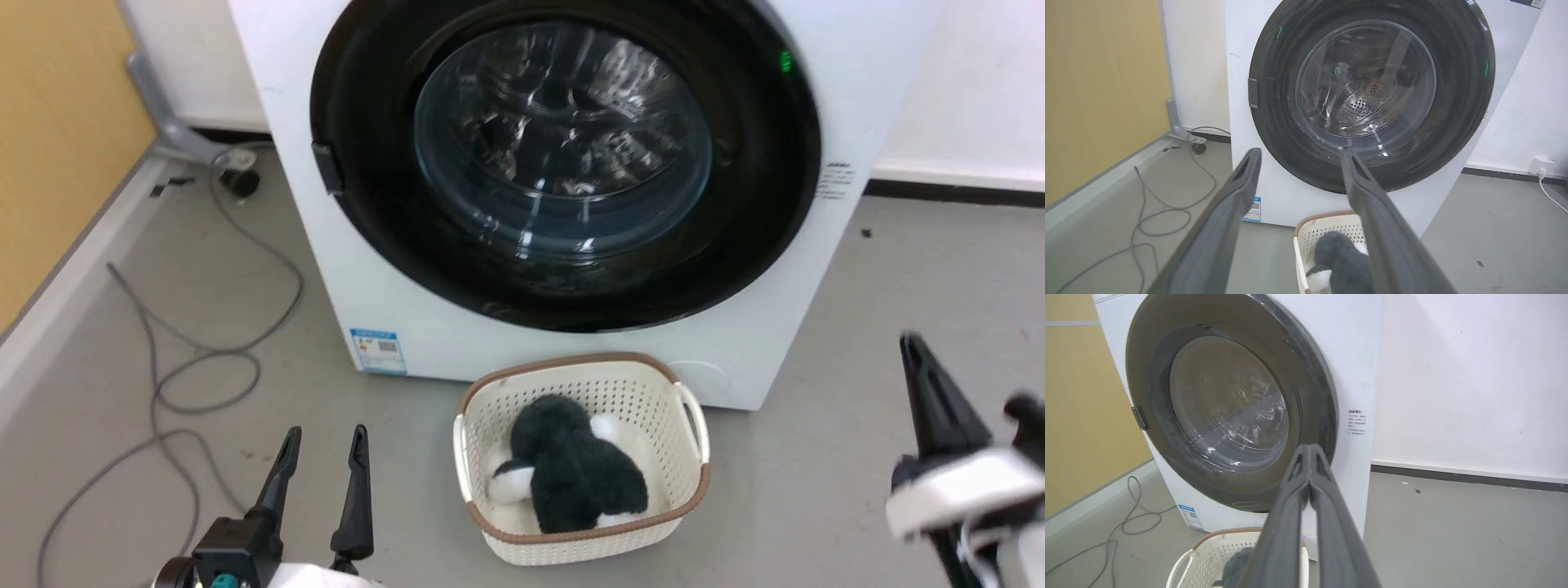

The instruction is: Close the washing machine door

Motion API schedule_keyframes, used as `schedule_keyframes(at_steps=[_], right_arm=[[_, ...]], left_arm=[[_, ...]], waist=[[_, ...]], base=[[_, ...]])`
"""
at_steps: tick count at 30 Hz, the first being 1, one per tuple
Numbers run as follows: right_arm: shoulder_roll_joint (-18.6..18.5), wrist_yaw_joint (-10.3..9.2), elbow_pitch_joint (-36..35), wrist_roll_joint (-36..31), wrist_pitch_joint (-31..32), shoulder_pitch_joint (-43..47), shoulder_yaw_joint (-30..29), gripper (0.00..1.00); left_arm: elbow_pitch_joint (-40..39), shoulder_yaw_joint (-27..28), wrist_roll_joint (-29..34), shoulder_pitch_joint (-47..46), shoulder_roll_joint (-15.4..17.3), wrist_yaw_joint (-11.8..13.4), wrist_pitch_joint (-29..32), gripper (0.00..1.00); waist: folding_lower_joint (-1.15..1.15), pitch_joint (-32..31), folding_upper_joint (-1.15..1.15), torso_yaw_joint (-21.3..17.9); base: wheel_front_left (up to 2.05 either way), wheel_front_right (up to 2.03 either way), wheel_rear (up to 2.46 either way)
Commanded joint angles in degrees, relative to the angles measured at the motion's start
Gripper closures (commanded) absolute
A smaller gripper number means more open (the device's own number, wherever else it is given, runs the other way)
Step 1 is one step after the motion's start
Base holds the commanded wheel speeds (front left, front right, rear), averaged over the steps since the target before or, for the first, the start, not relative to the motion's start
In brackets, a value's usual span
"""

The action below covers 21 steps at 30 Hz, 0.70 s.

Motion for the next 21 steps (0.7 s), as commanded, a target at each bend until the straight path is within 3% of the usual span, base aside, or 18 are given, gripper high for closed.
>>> schedule_keyframes(at_steps=[1,8,10,11,21], right_arm=[[1.99,-0.04,-3.49,-3.89,-0.20,4.15,-2.09,1.00],[10.42,-0.04,-14.15,-11.68,1.97,14.65,-8.37,1.00],[11.67,-0.04,-15.95,-12.41,2.09,16.84,-8.70,0.56],[12.04,-0.04,-16.52,-12.75,2.17,17.80,-8.69,0.00],[13.83,-0.04,-17.37,-13.69,2.57,21.81,-9.61,0.00]], left_arm=[[-0.10,-0.02,0.38,1.10,0.10,-0.40,-0.25,0.00],[1.55,-1.44,2.16,1.62,0.80,-1.63,-0.25,0.00],[1.88,-1.66,2.21,1.77,0.73,-1.65,-0.25,0.00],[2.26,-2.07,2.19,1.92,0.70,-1.85,-0.25,0.00],[4.52,-3.14,2.96,2.05,0.88,-2.39,-0.25,0.00]], waist=[[0.00,-0.89,0.00,-1.05],[0.00,-1.18,0.00,-1.96],[0.00,-1.34,0.00,-1.95],[0.00,-1.42,0.00,-1.96],[0.00,-2.17,0.00,-1.43]], base=[[0.00,0.00,0.00],[0.00,0.00,0.00],[0.00,0.00,0.00],[0.00,0.00,0.00],[0.00,0.00,0.00]])
